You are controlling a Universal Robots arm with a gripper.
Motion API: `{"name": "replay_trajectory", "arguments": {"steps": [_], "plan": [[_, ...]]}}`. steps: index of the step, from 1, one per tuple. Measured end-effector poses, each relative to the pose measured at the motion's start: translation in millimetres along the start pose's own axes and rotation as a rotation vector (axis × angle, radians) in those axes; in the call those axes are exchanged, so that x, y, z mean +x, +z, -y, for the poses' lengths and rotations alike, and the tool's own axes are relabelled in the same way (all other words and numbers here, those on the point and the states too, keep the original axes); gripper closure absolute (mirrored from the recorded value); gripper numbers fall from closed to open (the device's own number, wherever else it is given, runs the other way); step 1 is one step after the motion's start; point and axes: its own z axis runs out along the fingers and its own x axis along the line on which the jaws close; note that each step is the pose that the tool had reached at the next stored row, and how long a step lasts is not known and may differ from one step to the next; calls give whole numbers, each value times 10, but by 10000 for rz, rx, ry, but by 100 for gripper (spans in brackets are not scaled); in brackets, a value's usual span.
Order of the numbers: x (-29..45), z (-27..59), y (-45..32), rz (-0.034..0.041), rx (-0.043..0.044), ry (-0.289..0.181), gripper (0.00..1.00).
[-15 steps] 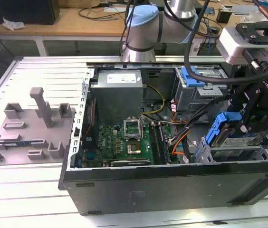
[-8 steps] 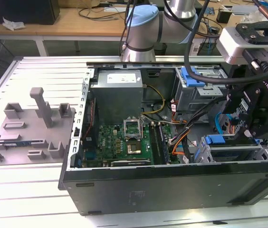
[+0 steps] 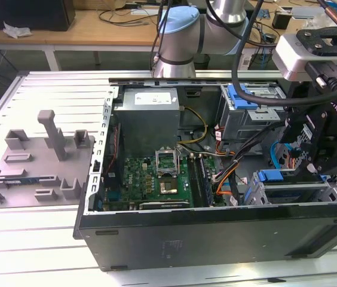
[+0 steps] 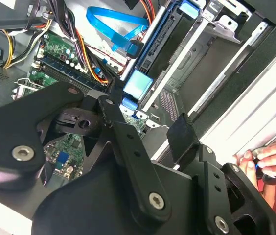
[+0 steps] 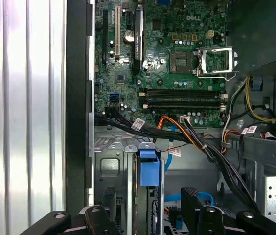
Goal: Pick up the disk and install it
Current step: 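Insert the first disk wire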
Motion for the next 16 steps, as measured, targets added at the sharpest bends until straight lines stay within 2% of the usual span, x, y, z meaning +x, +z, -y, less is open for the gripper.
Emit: {"name": "replay_trajectory", "arguments": {"steps": [8,15,16], "plan": [[-7,0,1,0,0,-1,36],[-141,0,10,-15,-1,-1,36],[-170,0,12,-88,-1,-3,36]]}}
